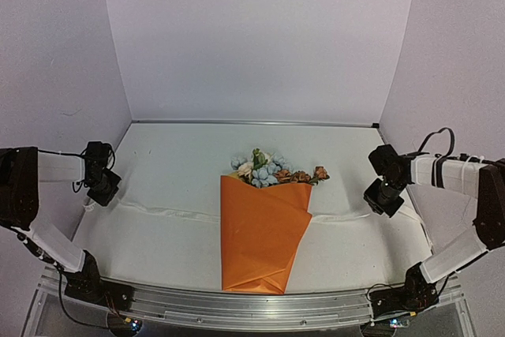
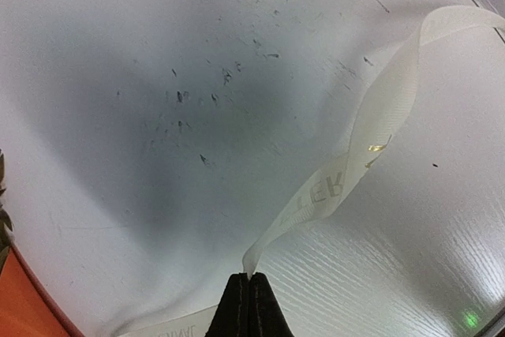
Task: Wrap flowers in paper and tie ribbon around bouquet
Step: Place the left side of the ribbon on the folded bouquet.
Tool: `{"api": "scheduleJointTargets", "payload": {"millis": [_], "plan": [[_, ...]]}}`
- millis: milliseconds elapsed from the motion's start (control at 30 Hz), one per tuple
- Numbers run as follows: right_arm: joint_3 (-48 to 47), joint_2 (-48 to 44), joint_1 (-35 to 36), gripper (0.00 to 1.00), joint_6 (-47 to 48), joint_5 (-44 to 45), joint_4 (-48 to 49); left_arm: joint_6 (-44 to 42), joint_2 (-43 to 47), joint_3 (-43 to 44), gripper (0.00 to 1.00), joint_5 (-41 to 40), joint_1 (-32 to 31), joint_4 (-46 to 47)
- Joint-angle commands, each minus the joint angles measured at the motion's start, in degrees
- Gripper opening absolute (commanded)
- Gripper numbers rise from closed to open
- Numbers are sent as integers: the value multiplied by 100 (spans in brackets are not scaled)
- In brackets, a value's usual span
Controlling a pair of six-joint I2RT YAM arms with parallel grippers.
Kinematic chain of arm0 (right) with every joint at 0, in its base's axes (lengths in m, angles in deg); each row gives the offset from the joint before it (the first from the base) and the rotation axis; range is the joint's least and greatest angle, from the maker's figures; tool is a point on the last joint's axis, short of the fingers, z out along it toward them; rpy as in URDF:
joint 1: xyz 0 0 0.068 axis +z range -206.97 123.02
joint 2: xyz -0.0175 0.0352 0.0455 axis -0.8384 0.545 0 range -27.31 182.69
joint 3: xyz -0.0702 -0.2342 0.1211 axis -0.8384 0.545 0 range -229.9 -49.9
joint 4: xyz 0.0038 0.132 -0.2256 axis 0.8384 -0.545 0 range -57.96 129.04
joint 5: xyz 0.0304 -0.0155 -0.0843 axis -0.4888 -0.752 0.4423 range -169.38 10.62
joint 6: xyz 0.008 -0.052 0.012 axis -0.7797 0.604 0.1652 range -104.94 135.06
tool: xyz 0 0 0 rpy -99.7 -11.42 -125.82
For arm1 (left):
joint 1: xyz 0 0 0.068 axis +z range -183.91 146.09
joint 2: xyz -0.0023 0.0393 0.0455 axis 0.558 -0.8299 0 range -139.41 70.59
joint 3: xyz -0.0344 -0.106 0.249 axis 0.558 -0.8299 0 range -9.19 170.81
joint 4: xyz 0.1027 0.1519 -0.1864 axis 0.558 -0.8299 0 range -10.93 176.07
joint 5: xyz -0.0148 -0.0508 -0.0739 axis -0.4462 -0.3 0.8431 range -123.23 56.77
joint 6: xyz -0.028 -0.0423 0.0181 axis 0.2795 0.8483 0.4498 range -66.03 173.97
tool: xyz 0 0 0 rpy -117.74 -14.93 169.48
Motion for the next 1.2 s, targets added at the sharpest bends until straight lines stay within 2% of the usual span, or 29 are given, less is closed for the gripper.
{"api": "scheduleJointTargets", "payload": {"millis": [0,267,367,467,667,800,933,1067,1167], "plan": [[455,-669,-4,0,76,-199,-141,-658,911,-322,0,577,28,300],[656,-1807,590,0,282,-166,-435,-1567,2641,-340,0,1587,-238,419],[518,-1837,939,0,442,-103,-510,-1847,2985,-230,0,1814,-686,562],[339,-1701,1166,0,599,-89,-536,-2192,3002,5,0,1985,-1389,907],[-27,-1314,1251,0,880,-454,-474,-3063,2079,807,0,2872,-2778,2056],[-241,-994,1251,0,1073,-510,-463,-3915,1078,1629,0,3656,-3835,2360],[-442,-582,1247,0,1092,-800,-349,-5134,-243,2719,0,4281,-4971,1823],[-559,-187,1230,0,1067,-1040,-180,-6030,-1365,3774,0,4572,-5715,947],[-681,82,1200,0,1028,-1174,-113,-6695,-2078,4398,0,4503,-6127,382]]}}
